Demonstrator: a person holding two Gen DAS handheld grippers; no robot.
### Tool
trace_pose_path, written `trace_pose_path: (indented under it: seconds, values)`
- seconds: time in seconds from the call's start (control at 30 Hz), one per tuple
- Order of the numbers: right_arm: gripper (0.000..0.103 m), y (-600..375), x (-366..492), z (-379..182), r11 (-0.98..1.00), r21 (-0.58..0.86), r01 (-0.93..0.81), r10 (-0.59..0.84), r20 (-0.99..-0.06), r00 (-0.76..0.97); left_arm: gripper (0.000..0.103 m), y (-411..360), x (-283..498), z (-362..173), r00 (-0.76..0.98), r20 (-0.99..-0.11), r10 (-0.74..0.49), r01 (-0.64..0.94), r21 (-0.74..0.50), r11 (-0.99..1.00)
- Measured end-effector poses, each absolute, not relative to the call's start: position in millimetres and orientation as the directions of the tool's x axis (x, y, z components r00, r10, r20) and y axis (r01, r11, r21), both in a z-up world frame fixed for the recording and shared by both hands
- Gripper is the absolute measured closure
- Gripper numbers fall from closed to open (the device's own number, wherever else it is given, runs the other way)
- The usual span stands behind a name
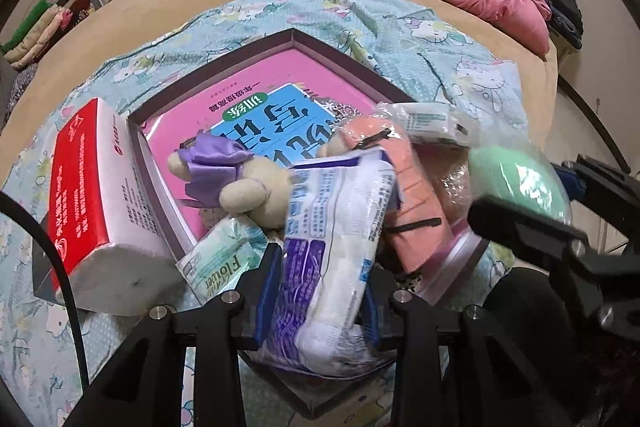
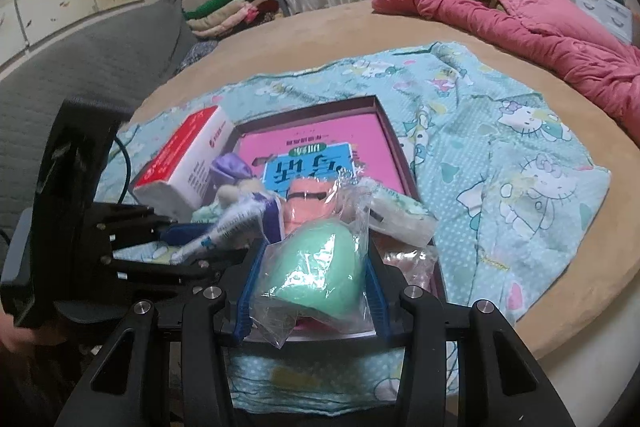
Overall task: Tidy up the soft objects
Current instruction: 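Carry the wet-wipe pack and green ball over the pink book box, then lower and release the wet-wipe pack with the left tool while the right tool releases the green ball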
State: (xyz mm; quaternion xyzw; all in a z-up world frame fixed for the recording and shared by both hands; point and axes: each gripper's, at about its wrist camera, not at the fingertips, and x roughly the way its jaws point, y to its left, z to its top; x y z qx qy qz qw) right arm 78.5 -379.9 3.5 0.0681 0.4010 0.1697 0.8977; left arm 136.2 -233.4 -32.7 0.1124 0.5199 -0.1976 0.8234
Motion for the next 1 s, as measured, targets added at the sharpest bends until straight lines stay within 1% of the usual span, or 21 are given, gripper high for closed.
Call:
trace_pose_path:
  seconds: [0.4, 0.73, 1.0]
  values:
    - [0.055, -351, 88, -14, 0.932, 0.205, -0.3, 0.35, -0.731, 0.587, 0.069, -229, 150, -38, 0.371, -0.901, -0.227, 0.435, -0.048, 0.899]
    - [0.055, -354, 106, -24, 0.938, 0.154, -0.309, 0.322, -0.714, 0.621, 0.069, -225, 157, -39, 0.361, -0.9, -0.243, 0.441, -0.065, 0.895]
    - [0.055, -363, 119, -31, 0.93, 0.204, -0.306, 0.357, -0.699, 0.62, 0.069, -225, 157, -42, 0.358, -0.899, -0.252, 0.447, -0.072, 0.892]
